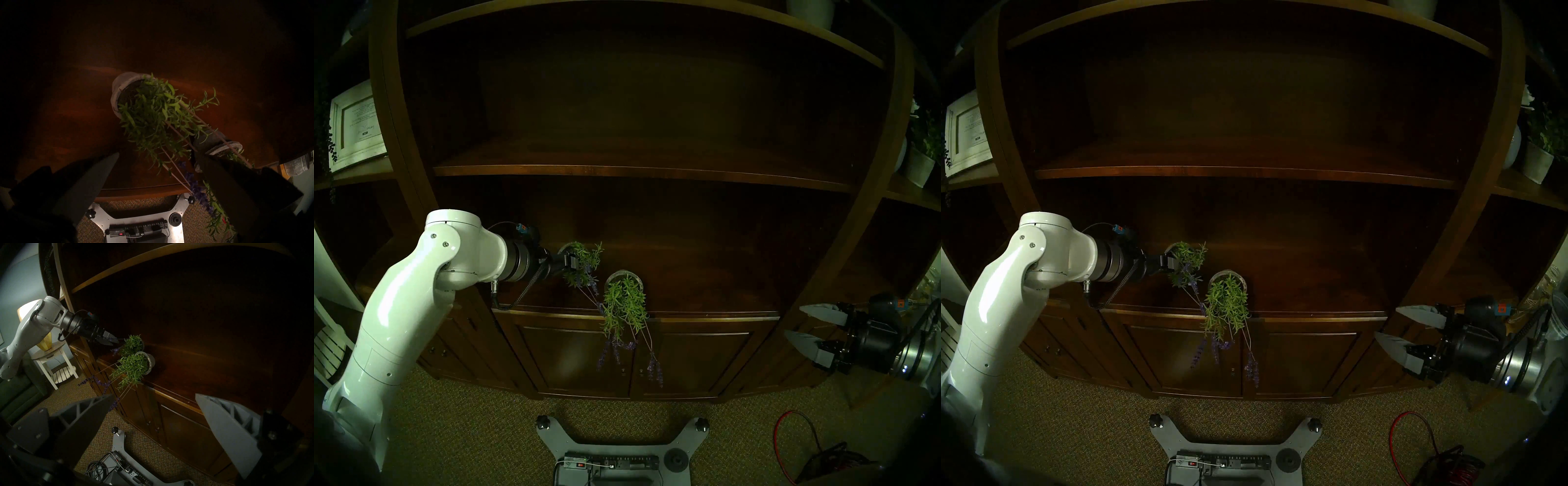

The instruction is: Place the fake decorative plant upright

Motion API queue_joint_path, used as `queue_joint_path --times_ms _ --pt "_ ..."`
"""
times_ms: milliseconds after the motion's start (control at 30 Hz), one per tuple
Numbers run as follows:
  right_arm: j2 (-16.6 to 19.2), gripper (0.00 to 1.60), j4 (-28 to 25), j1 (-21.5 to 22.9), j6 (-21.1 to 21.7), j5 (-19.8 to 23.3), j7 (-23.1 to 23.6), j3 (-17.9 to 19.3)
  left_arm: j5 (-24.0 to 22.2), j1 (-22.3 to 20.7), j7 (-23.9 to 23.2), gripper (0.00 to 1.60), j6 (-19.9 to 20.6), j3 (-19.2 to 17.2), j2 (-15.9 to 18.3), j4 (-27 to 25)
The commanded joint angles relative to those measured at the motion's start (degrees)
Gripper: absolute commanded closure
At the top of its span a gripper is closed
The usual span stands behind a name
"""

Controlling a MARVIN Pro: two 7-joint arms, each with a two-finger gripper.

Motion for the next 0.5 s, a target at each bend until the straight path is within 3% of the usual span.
queue_joint_path --times_ms 0,467 --pt "0.0 0.00 -0.1 0.1 -0.2 -0.1 0.1 0.1 -2.0 0.9 5.7 0.00 -0.2 -3.6 4.3 -2.8" --pt "0.0 0.00 -0.1 0.1 -0.2 -0.1 0.1 0.1 -5.9 5.8 4.1 0.00 -0.7 -9.1 9.6 -3.7"
